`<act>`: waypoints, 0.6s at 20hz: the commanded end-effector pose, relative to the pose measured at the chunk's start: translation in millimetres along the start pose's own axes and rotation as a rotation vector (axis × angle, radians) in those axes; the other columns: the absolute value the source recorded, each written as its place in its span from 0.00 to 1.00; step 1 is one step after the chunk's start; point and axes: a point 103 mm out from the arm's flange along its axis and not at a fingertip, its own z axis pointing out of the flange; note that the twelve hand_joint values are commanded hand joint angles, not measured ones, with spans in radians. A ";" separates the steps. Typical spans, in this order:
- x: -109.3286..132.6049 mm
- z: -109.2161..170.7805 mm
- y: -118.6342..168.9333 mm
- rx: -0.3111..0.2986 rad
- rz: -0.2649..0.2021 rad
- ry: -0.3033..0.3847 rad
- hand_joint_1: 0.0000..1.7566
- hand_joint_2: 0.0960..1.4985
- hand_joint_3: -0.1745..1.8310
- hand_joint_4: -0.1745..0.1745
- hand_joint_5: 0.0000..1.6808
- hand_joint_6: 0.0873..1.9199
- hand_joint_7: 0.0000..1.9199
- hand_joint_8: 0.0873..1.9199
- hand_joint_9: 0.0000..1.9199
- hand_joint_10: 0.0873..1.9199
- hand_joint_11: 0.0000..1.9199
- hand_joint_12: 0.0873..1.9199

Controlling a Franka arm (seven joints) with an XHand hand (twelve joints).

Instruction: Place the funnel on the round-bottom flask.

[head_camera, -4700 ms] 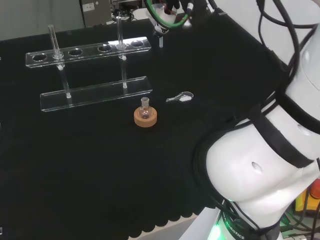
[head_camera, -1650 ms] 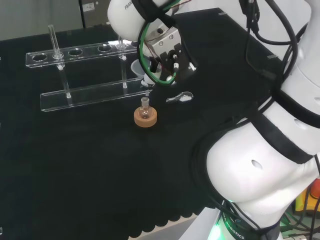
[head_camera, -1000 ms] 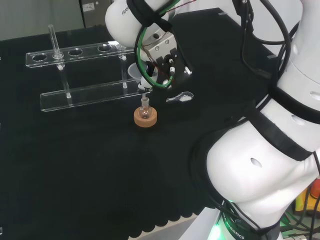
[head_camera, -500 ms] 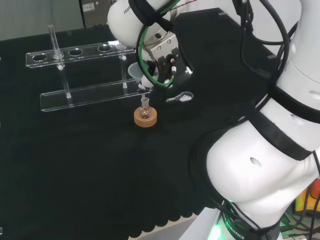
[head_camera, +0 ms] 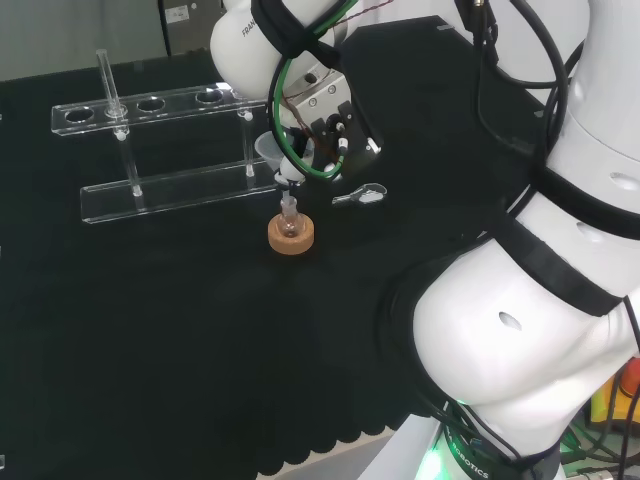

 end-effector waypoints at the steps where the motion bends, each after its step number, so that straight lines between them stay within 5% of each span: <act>1: -1.7 0.7 0.4 -0.009 -0.002 -0.004 0.43 0.42 0.35 0.36 0.25 0.34 0.19 0.34 0.39 0.31 0.19 0.67; 12: -5.3 -1.3 0.6 -0.030 -0.003 0.001 0.43 0.42 0.35 0.36 0.26 0.34 0.19 0.34 0.39 0.31 0.19 0.67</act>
